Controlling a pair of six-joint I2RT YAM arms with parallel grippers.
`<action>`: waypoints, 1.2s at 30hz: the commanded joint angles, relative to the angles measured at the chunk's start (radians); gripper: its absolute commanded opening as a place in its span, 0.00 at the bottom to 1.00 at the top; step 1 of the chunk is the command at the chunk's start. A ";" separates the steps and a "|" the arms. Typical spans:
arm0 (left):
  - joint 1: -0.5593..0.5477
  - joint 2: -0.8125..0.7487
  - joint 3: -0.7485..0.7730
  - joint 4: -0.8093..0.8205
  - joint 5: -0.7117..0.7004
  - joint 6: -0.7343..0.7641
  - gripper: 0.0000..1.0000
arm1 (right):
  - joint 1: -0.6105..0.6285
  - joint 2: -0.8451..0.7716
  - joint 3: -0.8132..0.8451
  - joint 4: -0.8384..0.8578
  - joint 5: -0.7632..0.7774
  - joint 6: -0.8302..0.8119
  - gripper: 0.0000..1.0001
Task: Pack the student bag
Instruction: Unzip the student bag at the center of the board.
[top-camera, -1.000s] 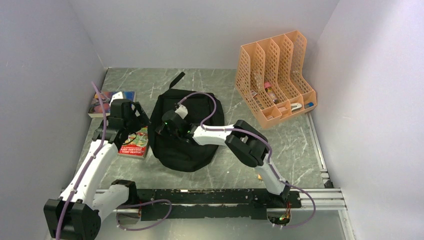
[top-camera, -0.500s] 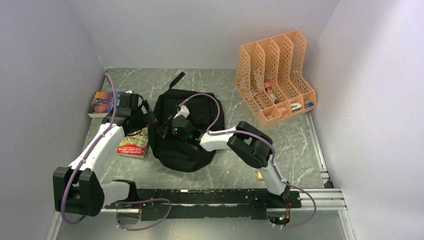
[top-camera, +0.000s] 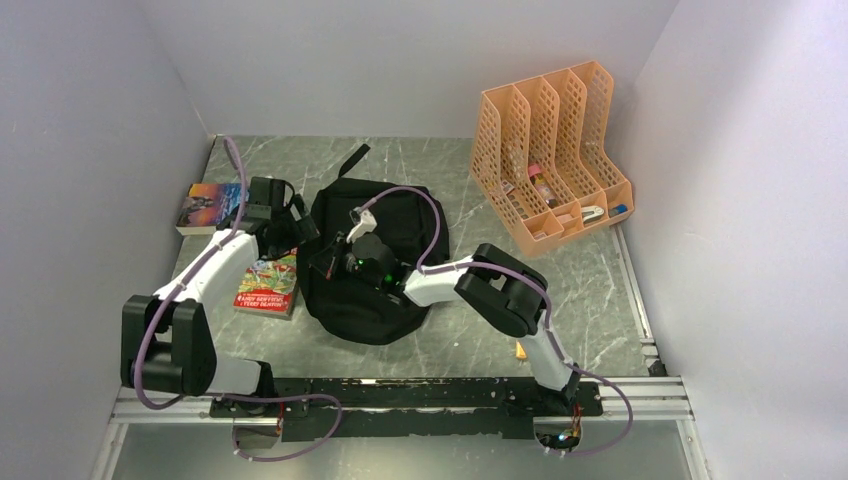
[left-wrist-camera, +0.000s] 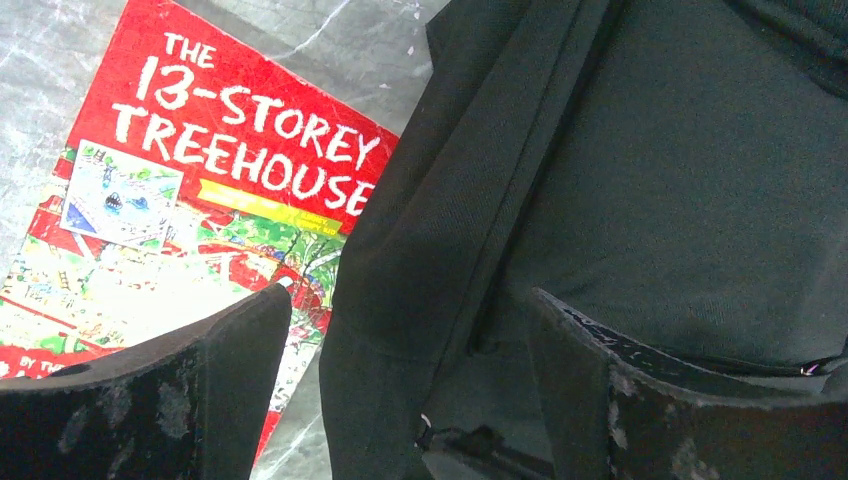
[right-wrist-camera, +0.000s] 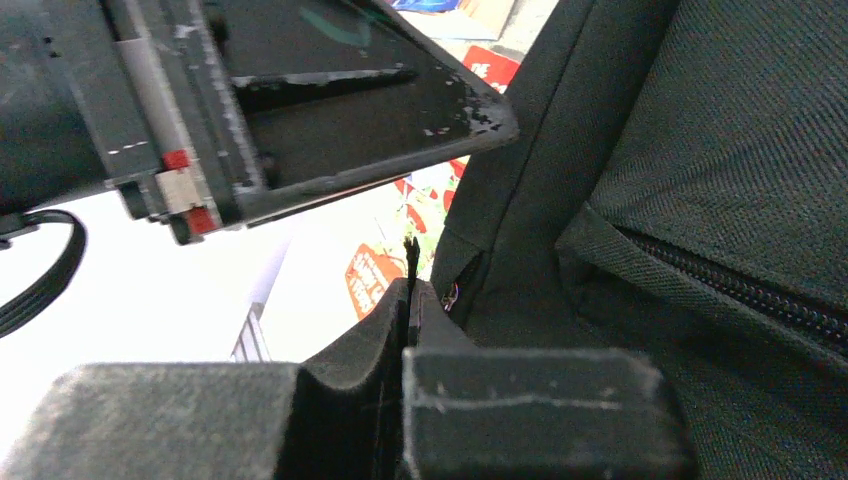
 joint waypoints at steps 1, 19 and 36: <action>0.008 0.027 0.015 0.061 0.023 0.002 0.89 | 0.006 -0.044 -0.015 0.077 -0.019 -0.040 0.00; 0.009 0.147 0.055 0.123 0.138 0.039 0.16 | 0.004 -0.045 -0.065 0.199 -0.134 -0.189 0.00; 0.025 0.225 0.193 0.097 0.109 0.044 0.05 | 0.004 -0.099 -0.152 0.337 -0.469 -0.396 0.00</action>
